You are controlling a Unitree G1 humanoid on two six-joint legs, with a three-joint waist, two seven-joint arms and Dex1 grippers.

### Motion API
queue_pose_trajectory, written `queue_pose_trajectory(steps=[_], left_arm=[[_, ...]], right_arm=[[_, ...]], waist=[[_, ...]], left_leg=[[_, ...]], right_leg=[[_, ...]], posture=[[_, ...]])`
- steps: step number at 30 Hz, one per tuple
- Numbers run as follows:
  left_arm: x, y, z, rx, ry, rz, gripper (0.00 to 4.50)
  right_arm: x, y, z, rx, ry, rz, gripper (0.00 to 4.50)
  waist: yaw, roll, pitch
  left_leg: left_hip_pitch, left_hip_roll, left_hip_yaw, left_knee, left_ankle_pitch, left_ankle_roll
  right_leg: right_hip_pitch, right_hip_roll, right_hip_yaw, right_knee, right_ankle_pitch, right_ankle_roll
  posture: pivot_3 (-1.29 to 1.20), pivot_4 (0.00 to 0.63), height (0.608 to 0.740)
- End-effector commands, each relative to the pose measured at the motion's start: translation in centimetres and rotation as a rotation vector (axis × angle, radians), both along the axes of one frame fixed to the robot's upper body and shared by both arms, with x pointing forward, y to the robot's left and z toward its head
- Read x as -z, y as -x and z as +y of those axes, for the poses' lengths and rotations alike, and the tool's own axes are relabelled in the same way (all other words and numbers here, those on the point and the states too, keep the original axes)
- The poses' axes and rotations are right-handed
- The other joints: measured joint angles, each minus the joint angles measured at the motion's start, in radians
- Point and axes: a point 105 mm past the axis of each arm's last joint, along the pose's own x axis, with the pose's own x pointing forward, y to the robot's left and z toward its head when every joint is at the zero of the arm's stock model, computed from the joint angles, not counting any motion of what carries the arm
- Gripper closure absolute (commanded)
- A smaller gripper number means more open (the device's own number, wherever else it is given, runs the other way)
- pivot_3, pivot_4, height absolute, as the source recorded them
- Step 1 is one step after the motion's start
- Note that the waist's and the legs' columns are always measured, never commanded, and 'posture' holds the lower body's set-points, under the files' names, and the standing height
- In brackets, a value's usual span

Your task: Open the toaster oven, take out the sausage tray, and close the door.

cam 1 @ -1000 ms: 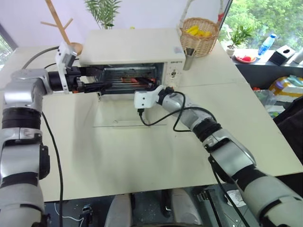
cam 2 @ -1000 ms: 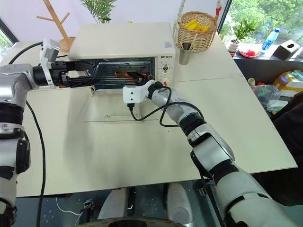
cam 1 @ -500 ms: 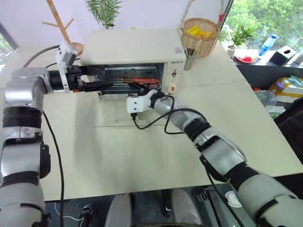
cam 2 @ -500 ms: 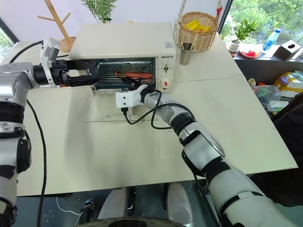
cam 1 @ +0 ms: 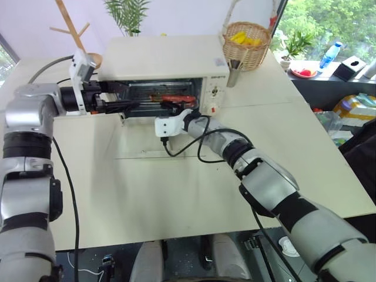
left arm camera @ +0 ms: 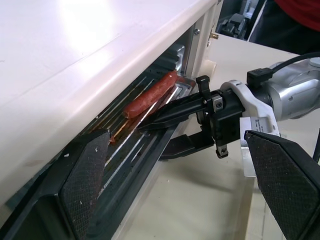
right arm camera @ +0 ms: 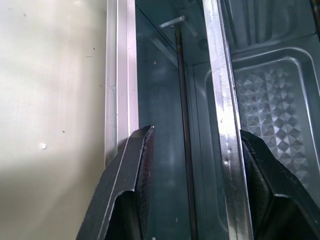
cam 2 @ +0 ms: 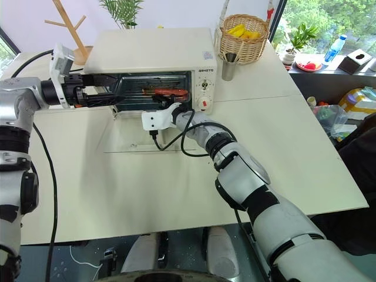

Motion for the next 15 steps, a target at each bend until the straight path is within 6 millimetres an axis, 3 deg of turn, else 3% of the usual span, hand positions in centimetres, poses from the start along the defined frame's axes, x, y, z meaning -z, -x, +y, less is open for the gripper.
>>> queue_pose_trajectory(steps=[1,5,6,10,15], left_arm=[[-1.71,0.41,0.22,0.006,0.002,-0.062,0.00],[-1.67,0.38,0.26,0.005,-0.001,-0.061,0.00],[-1.63,0.38,0.25,0.005,-0.003,-0.061,0.00],[-1.57,0.36,0.14,0.008,-0.002,-0.061,0.00],[-1.52,0.29,-0.02,0.012,0.000,-0.059,0.00]], right_arm=[[-2.52,0.07,1.02,-0.033,-0.027,-0.068,2.36],[-2.83,0.26,1.32,-0.051,-0.035,-0.071,2.36],[-2.84,0.31,1.39,-0.055,-0.035,-0.072,2.89],[-2.88,0.33,1.47,-0.055,-0.038,-0.074,4.29],[-2.88,0.31,1.37,-0.055,-0.035,-0.082,4.40]], waist=[[0.000,0.000,0.000],[0.000,0.000,0.000],[0.000,0.000,0.000],[-0.002,0.000,0.000],[-0.003,0.000,0.000]], left_leg=[[0.000,0.000,0.000,0.000,0.000,0.000],[0.000,0.000,0.000,0.000,0.000,0.000],[0.000,0.000,0.000,0.000,0.000,0.000],[0.000,0.000,0.001,0.000,0.000,0.000],[0.000,0.000,0.001,-0.001,0.000,0.000]], right_leg=[[0.000,0.000,0.000,0.000,0.000,0.000],[0.000,0.000,0.000,0.000,0.000,0.000],[0.000,0.000,0.000,0.000,0.000,0.000],[-0.001,0.000,0.001,0.000,0.000,0.000],[-0.001,0.001,0.002,0.000,0.000,0.000]], posture=[[0.00,0.150,0.734],[0.00,0.150,0.734],[0.00,0.150,0.734],[0.00,0.150,0.734],[0.00,0.150,0.734]])
